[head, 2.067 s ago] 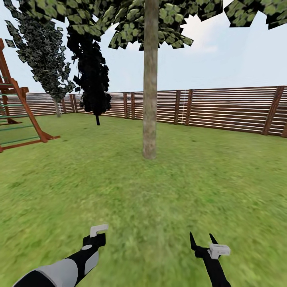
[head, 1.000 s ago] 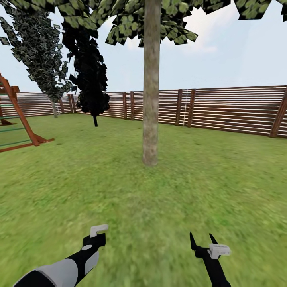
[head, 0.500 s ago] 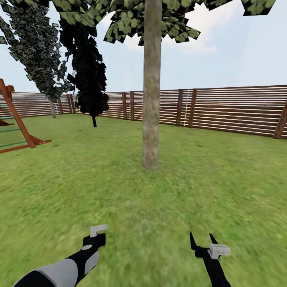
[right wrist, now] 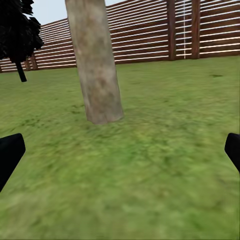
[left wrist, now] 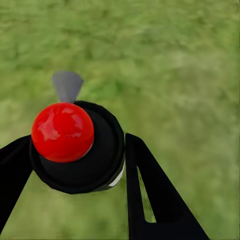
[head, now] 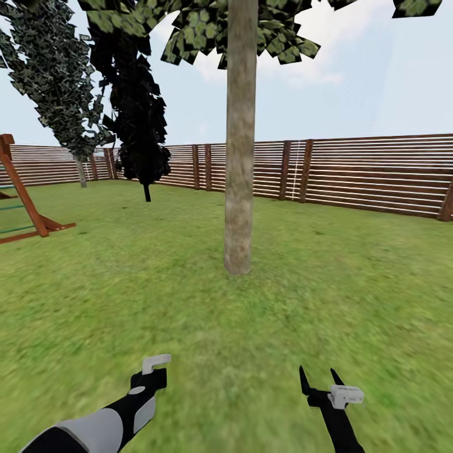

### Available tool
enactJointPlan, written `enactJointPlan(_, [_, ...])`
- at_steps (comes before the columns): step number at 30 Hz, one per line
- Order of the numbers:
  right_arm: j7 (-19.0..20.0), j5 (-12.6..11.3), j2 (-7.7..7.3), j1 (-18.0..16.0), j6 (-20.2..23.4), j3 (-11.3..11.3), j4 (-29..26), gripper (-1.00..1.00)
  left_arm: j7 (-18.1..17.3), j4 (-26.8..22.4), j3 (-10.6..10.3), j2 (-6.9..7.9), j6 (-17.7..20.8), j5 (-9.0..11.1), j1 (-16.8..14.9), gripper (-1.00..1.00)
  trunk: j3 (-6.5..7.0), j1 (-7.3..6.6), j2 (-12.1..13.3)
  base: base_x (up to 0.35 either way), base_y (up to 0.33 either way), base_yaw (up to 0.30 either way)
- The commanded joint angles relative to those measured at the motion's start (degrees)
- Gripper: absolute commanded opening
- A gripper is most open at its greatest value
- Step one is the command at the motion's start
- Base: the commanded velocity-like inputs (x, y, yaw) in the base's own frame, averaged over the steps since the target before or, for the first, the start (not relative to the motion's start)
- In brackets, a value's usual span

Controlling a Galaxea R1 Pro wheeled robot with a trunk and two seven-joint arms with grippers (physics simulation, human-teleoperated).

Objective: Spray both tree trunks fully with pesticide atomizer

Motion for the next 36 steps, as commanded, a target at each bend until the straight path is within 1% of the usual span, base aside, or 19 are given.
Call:
enactJointPlan(1, [0.01, 0.0, 0.0, 0.0, 0.0, 0.0, 0.0, 1.0, 0.01, -0.01, -0.04, 0.0, -0.01, -0.02, -0.01, -1.0, 0.0, 0.0, 0.0, 0.337, 0.0, 0.0])
enactJointPlan(26, [0.02, 0.0, 0.0, 0.0, 0.0, 0.0, 0.03, 1.0, -0.06, -0.01, -0.03, -0.01, 0.07, -0.02, -0.02, -1.0, 0.0, 0.0, 0.0, 0.337, 0.0, 0.0])
enactJointPlan(30, [0.02, 0.0, 0.0, 0.04, 0.01, 0.0, 1.31, 1.0, -0.08, -0.01, -0.02, 0.0, 0.07, -0.02, 0.0, -1.0, 0.0, 0.0, 0.0, 0.337, 0.0, 0.0])
enactJointPlan(36, [-0.05, -0.02, 0.0, 0.05, 0.01, 0.0, 1.54, 1.0, -0.08, -0.01, -0.02, 0.0, 0.02, -0.02, -0.03, -1.0, 0.0, 0.0, 0.0, 0.337, 0.0, 0.0])
